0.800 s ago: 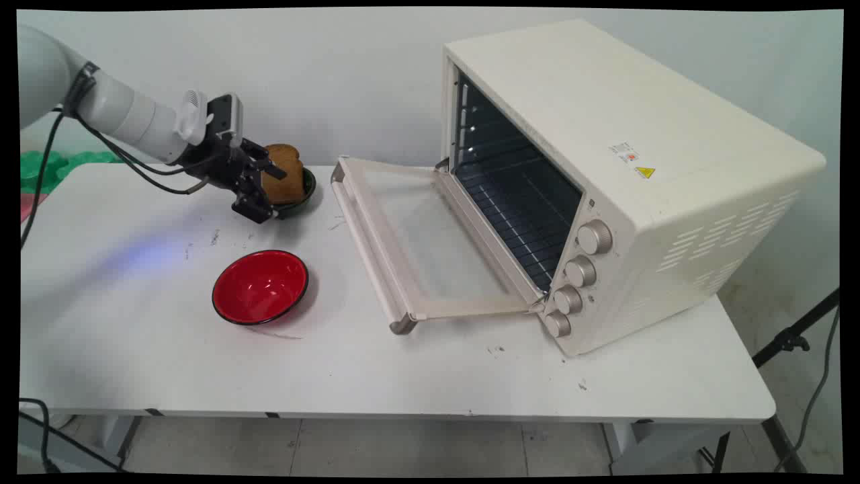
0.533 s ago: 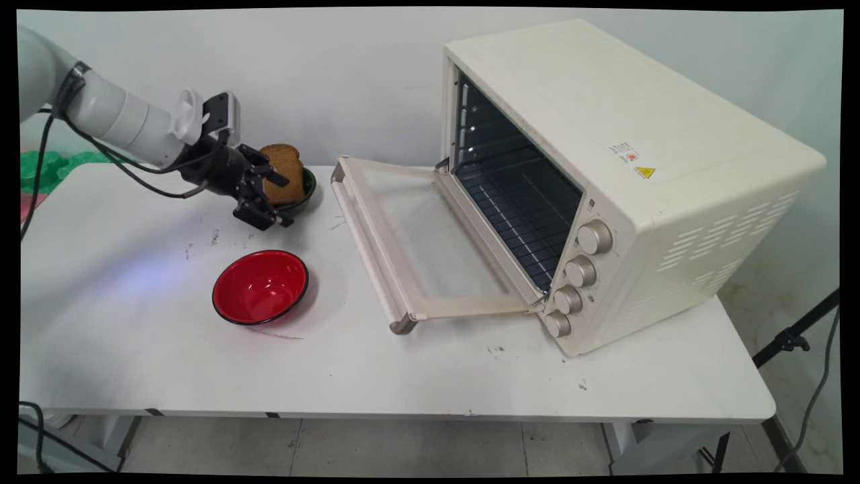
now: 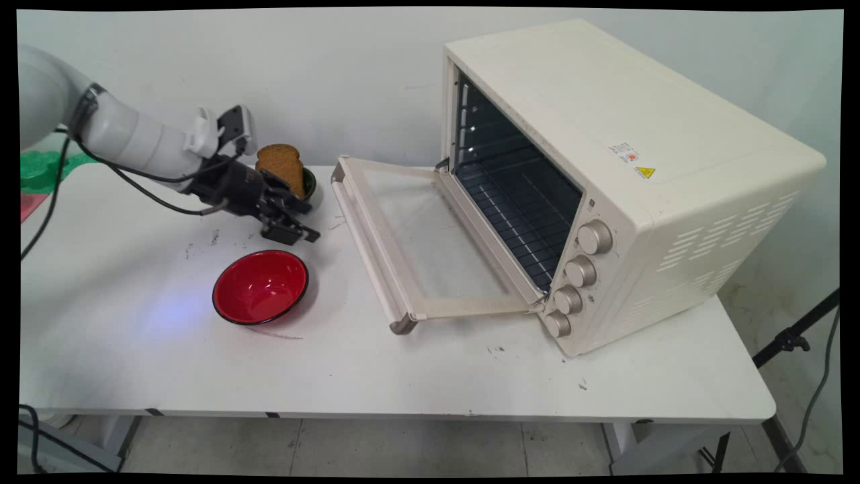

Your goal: Close the oven

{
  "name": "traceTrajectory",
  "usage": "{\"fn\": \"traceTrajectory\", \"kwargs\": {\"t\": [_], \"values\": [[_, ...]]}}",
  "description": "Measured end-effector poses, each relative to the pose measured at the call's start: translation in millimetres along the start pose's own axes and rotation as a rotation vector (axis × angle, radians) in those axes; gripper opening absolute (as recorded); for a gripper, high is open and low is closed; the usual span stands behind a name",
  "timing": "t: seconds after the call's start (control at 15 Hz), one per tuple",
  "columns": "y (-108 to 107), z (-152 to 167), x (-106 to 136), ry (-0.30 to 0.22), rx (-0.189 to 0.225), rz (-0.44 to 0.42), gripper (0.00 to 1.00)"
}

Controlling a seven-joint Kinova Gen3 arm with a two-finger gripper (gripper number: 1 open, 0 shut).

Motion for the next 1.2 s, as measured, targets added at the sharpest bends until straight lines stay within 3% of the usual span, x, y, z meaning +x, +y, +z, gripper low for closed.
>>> {"fn": "traceTrajectory", "kwargs": {"t": [0.73, 1.2], "values": [[17.5, 72.6, 17.1, 0.045, -0.019, -0.069, 0.0], [20.6, 84.0, 42.5, 0.098, -0.021, -0.065, 0.0]]}}
